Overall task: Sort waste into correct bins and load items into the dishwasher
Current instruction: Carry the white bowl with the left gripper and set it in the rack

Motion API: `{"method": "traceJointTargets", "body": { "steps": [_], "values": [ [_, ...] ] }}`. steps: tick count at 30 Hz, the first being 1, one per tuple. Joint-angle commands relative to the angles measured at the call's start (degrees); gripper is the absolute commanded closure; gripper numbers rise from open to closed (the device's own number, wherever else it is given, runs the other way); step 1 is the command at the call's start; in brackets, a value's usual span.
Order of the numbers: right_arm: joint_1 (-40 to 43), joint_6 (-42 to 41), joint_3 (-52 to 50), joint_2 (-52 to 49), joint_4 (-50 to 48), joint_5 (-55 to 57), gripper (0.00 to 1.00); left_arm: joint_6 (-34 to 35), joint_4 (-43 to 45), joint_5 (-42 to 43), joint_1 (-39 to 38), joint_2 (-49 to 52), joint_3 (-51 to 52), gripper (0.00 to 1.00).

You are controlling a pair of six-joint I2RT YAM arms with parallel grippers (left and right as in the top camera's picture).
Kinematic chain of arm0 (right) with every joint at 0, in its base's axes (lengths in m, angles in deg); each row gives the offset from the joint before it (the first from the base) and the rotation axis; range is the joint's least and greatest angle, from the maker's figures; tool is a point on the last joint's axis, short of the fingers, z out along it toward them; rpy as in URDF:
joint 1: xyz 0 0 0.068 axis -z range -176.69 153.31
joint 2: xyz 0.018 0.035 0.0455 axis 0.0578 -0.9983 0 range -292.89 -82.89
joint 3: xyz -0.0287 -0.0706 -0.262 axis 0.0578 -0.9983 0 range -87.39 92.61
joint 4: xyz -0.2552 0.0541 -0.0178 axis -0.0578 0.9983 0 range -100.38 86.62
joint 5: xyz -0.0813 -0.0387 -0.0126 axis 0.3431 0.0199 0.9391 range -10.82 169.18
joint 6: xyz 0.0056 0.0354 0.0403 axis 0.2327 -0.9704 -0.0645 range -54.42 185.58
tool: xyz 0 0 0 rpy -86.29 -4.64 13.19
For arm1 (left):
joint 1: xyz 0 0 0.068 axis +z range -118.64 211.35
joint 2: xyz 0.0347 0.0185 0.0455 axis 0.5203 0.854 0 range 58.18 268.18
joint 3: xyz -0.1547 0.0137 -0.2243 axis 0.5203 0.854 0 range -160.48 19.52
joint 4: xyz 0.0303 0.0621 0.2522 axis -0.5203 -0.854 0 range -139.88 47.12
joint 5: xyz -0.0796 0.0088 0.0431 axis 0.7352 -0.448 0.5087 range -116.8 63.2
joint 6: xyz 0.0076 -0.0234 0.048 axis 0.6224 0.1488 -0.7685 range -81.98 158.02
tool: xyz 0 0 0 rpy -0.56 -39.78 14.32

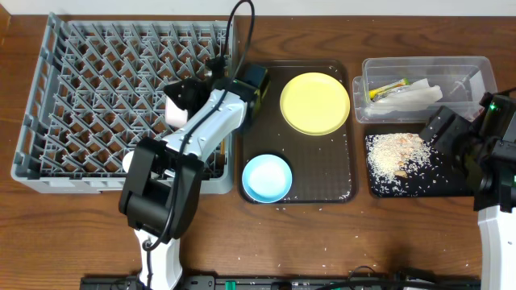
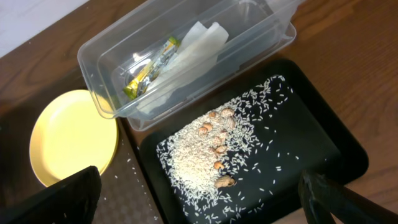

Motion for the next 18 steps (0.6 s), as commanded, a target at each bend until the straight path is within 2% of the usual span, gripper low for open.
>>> {"method": "traceJointTargets", "body": {
  "steps": [1, 6, 8, 9, 10, 11, 15, 18],
  "values": [
    [0.1, -0.3, 0.2, -0.1, 0.1, 0.2, 0.01, 0.9, -0.1, 16.6, -1.1, -0.7, -0.1, 0.44],
    [0.1, -0.3, 0.2, -0.1, 0.1, 0.2, 0.01, 0.9, -0.1, 38.1, -1.5, -6.0, -1.3, 0.45],
    [0.1, -0.3, 0.2, -0.1, 0.1, 0.2, 0.01, 1.0, 0.3, 43.7, -1.4, -9.7, -1.4, 0.51],
    [0.1, -0.3, 0.2, -0.1, 0.1, 0.2, 0.01, 1.0, 0.5, 45.8, -1.3, -11.5, -1.4, 0.57],
    [0.1, -0.3, 0.2, -0.1, 0.1, 0.2, 0.01, 1.3, 0.6, 49.2, -0.6, -14.8, -1.4, 0.8],
    [0.1, -0.3, 0.2, -0.1, 0.1, 0.2, 0.01, 3.4, 0.5, 50.6, 0.9, -18.1, -1.4, 0.92],
    [0.1, -0.3, 0.2, -0.1, 0.1, 0.2, 0.01, 6.3, -0.6, 54.3, 6.6, -22.8, -1.3, 0.92],
    [0.1, -0.3, 0.2, -0.1, 0.1, 0.2, 0.01, 6.5, -1.8, 61.0, 12.8, -23.1, -0.5, 0.92]
  ]
}}
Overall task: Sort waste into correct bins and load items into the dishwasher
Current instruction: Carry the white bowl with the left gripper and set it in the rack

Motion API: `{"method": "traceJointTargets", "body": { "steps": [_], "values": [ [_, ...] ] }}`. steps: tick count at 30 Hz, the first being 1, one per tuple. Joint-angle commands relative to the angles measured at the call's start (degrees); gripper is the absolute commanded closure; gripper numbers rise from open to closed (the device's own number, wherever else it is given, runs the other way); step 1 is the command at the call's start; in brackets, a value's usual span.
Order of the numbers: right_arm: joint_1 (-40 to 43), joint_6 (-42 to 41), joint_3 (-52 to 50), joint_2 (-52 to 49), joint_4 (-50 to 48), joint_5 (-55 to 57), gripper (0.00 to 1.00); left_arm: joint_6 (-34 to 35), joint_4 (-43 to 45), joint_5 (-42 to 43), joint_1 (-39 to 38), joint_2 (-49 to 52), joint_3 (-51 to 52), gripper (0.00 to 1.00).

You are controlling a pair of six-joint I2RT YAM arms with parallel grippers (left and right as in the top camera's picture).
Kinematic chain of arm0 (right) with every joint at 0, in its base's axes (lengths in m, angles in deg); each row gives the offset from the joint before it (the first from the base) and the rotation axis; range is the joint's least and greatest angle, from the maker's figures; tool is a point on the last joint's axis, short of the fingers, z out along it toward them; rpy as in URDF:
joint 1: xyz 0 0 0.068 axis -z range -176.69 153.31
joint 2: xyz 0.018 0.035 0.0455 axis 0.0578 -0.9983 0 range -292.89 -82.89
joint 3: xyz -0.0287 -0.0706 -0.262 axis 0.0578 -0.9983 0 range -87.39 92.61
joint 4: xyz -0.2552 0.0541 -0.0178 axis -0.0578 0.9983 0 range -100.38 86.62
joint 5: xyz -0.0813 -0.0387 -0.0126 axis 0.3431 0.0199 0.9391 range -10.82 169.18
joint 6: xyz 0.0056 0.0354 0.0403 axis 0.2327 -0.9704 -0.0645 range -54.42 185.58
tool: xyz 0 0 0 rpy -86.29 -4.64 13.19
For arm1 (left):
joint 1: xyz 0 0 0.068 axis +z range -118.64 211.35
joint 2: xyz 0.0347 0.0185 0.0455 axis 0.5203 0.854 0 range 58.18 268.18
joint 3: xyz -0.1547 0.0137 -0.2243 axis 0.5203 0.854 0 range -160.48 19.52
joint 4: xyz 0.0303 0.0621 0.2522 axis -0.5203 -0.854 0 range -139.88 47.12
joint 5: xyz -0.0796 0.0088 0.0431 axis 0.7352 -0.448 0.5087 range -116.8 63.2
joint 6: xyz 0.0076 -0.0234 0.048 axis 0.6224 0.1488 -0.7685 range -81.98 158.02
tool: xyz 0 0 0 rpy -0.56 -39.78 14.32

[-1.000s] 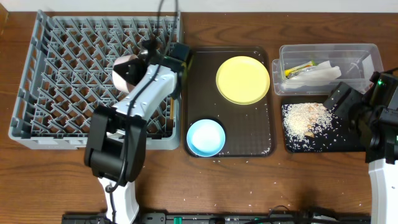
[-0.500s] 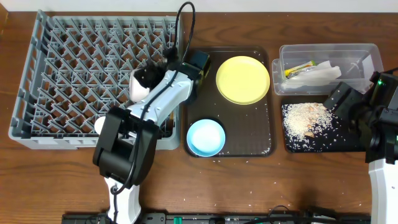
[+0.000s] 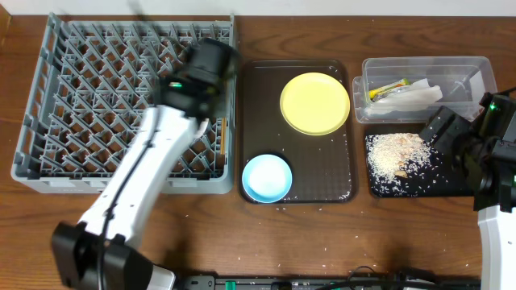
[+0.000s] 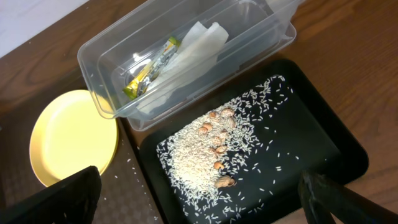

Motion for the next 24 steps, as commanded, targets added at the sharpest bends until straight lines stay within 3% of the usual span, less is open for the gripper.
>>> {"method": "traceJointTargets", "body": {
  "steps": [1, 6, 15, 20, 24],
  "values": [
    [0.1, -0.3, 0.2, -0.1, 0.1, 0.2, 0.01, 2.0, -0.9, 9.9, 6.5, 0.5, 0.5, 0.92],
    [0.1, -0.3, 0.2, -0.1, 0.1, 0.2, 0.01, -2.9, 1.5, 14.8, 13.0, 3.5, 2.5, 0.92],
    [0.1, -0.3, 0.2, -0.1, 0.1, 0.2, 0.01, -6.3, 3.5, 15.5, 13.6, 10.8, 2.8, 0.92],
    [0.1, -0.3, 0.2, -0.1, 0.1, 0.2, 0.01, -8.0, 8.1, 26.9, 13.6, 10.8, 2.8, 0.92],
    [0.1, -0.3, 0.2, -0.1, 0.1, 0.2, 0.01, -8.0, 9.8, 28.7, 13.6, 10.8, 2.8, 0.92]
  ]
}}
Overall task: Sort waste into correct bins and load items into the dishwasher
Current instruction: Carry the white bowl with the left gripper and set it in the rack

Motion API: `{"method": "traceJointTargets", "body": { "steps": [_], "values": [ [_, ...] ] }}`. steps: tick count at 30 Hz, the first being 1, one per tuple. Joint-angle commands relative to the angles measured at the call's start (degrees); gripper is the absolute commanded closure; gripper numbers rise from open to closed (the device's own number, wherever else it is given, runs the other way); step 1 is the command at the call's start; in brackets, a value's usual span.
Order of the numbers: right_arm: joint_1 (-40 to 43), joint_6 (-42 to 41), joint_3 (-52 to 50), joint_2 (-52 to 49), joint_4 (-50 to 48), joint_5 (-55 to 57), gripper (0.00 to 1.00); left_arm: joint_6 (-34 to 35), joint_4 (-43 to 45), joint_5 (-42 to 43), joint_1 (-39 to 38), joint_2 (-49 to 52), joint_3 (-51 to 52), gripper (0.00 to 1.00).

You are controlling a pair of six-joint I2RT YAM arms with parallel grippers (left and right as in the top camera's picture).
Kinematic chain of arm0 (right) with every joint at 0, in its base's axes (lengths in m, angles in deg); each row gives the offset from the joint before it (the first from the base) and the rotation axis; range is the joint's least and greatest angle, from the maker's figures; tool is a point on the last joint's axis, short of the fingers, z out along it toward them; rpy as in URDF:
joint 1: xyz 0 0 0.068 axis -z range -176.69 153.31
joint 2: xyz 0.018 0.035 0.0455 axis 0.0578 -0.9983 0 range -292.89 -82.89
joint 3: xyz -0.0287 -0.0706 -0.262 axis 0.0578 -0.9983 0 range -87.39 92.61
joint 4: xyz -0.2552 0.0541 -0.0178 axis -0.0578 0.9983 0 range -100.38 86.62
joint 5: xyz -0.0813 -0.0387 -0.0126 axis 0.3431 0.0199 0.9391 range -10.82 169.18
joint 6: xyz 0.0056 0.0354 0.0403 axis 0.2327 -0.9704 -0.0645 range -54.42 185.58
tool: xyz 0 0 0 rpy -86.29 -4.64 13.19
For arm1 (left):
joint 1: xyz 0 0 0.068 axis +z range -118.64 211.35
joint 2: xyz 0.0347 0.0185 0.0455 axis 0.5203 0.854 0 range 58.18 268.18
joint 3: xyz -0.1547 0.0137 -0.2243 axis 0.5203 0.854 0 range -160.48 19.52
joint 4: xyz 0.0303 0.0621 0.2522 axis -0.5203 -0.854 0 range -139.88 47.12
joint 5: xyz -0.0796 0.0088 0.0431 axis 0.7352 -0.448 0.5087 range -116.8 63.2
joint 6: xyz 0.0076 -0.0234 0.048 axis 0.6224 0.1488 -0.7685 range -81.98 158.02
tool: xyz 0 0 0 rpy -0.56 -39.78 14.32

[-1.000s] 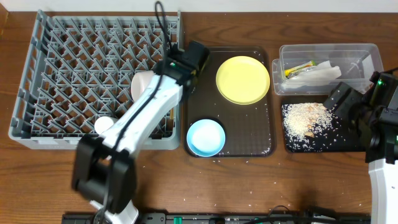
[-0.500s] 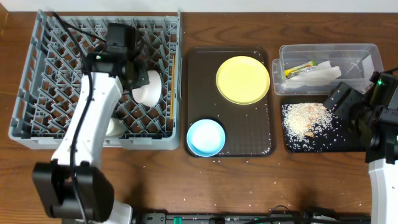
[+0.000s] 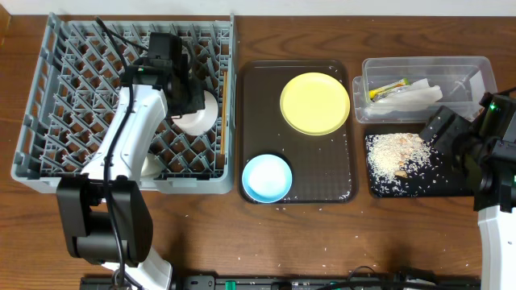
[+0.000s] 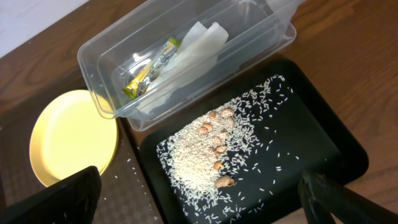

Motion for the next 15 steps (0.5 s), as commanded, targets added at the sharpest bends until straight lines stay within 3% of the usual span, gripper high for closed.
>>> {"method": "traceJointTargets", "body": {
  "steps": [1, 11, 15],
  "values": [
    [0.1, -0.3, 0.2, -0.1, 0.1, 0.2, 0.01, -1.2, 0.5, 4.8, -0.1, 0.5, -0.3, 0.92],
    [0.1, -0.3, 0.2, -0.1, 0.1, 0.2, 0.01, -1.0, -0.5, 8.6, -1.1, 0.0, -0.3, 0.92],
    [0.1, -0.3, 0.2, -0.1, 0.1, 0.2, 0.01, -1.0, -4.2, 8.8, -2.6, -5.3, -1.3, 0.85]
  ]
}}
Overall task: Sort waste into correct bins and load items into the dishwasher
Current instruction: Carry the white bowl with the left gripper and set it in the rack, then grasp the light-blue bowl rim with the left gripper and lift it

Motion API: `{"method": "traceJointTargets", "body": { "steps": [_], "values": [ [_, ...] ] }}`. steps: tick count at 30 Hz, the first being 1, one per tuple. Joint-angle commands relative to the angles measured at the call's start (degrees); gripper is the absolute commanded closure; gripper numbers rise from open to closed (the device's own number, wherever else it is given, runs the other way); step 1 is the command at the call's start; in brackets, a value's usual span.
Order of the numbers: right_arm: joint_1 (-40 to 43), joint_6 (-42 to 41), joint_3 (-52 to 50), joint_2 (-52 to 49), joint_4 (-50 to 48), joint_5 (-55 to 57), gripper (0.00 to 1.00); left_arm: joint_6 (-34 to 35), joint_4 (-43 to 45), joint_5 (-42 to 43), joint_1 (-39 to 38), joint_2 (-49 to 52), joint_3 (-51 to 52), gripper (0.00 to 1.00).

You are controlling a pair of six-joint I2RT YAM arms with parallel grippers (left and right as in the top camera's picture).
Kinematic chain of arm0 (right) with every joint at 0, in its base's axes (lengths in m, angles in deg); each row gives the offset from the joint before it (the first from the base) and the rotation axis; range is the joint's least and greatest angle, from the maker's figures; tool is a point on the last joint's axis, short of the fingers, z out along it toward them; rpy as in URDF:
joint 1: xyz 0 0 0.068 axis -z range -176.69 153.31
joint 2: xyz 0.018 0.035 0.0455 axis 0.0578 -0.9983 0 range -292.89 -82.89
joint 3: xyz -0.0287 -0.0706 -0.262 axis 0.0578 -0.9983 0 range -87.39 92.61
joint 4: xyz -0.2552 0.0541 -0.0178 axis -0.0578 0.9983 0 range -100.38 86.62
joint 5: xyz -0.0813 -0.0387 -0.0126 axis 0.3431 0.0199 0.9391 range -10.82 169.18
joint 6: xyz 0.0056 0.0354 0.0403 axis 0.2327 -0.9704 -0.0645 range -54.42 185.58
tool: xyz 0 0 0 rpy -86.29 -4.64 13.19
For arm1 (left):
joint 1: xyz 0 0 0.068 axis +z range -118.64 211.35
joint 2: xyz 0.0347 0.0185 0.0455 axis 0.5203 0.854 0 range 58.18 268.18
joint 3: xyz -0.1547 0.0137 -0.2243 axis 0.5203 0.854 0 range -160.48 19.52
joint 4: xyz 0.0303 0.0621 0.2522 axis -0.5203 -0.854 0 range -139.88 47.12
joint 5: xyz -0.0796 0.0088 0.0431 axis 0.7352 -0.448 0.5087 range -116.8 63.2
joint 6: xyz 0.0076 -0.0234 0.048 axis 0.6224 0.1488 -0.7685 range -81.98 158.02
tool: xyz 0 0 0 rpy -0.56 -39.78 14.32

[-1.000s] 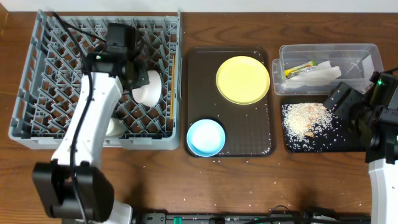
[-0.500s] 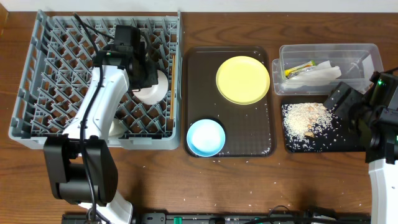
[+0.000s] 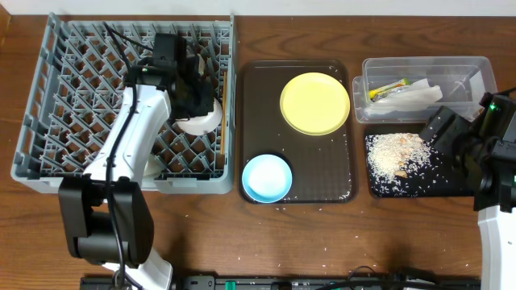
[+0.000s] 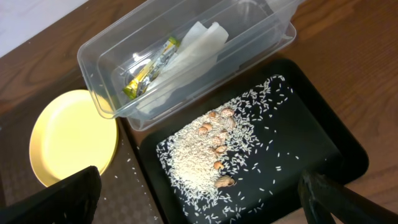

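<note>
My left gripper (image 3: 196, 103) reaches over the grey dish rack (image 3: 48, 97) and is shut on the rim of a white bowl (image 3: 201, 122), which stands tilted among the rack's right-hand tines. A yellow plate (image 3: 315, 103) and a light blue bowl (image 3: 267, 177) lie on the brown tray (image 3: 339, 181). My right gripper (image 4: 199, 208) hangs open over the black tray (image 4: 311, 143), which holds spilled rice and peanuts (image 4: 205, 155). The yellow plate (image 4: 71, 140) lies to its left.
A clear plastic bin (image 3: 379, 68) with wrappers and paper stands behind the black tray (image 3: 439, 184). Another white item (image 3: 151, 167) shows in the rack beside my left arm. Rice grains are scattered on the table's front edge.
My left gripper has turned and shifted slightly right with the white bowl, which now sits more on edge, nearer the rack's right wall. My right arm has not moved.
My left gripper held a white dish over the rack's right edge. It then swung blurred across the rack, later had the white bowl low among the tines, and now holds it more upright there. My right gripper stayed open over the rice tray throughout.
</note>
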Motion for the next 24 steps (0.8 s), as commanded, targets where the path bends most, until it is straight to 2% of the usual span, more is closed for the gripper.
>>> {"method": "traceJointTargets", "body": {
  "steps": [1, 3, 5, 6, 7, 8, 9, 12, 15, 18, 19, 24],
  "values": [
    [0.1, -0.3, 0.2, -0.1, 0.1, 0.2, 0.01, -0.3, -2.4, 0.9, -2.1, -6.5, -1.3, 0.83],
    [0.1, -0.3, 0.2, -0.1, 0.1, 0.2, 0.01, -0.5, -4.7, 0.7, -5.9, -10.7, -1.3, 0.72],
    [0.1, -0.3, 0.2, -0.1, 0.1, 0.2, 0.01, -0.5, -6.3, 0.5, -9.4, -12.3, -1.3, 0.66],
    [0.1, -0.3, 0.2, -0.1, 0.1, 0.2, 0.01, -0.5, -8.1, 0.2, -13.7, -12.5, -1.2, 0.64],
    [0.1, -0.3, 0.2, -0.1, 0.1, 0.2, 0.01, -0.4, -8.3, -0.4, -15.6, -12.2, -0.7, 0.66],
    [0.1, -0.3, 0.2, -0.1, 0.1, 0.2, 0.01, -0.2, -8.3, -1.5, -17.9, -12.0, 0.2, 0.81],
    [0.1, -0.3, 0.2, -0.1, 0.1, 0.2, 0.01, 0.4, -8.2, -3.1, -20.2, -11.7, 1.4, 0.92],
    [0.1, -0.3, 0.2, -0.1, 0.1, 0.2, 0.01, 8.4, -7.1, -11.4, -26.9, -10.0, 6.4, 0.92],
    [0.1, -0.3, 0.2, -0.1, 0.1, 0.2, 0.01, 13.9, 0.1, -12.4, -32.9, -6.3, 13.2, 0.92],
    [0.1, -0.3, 0.2, -0.1, 0.1, 0.2, 0.01, 15.1, 7.5, -12.4, -35.8, -1.4, 16.1, 0.92],
    [0.1, -0.3, 0.2, -0.1, 0.1, 0.2, 0.01, 16.2, 9.0, -11.8, -36.4, 0.2, 16.1, 0.92],
    [0.1, -0.3, 0.2, -0.1, 0.1, 0.2, 0.01, 16.5, 22.4, 4.1, -39.2, 5.5, 16.1, 0.92]
  ]
}}
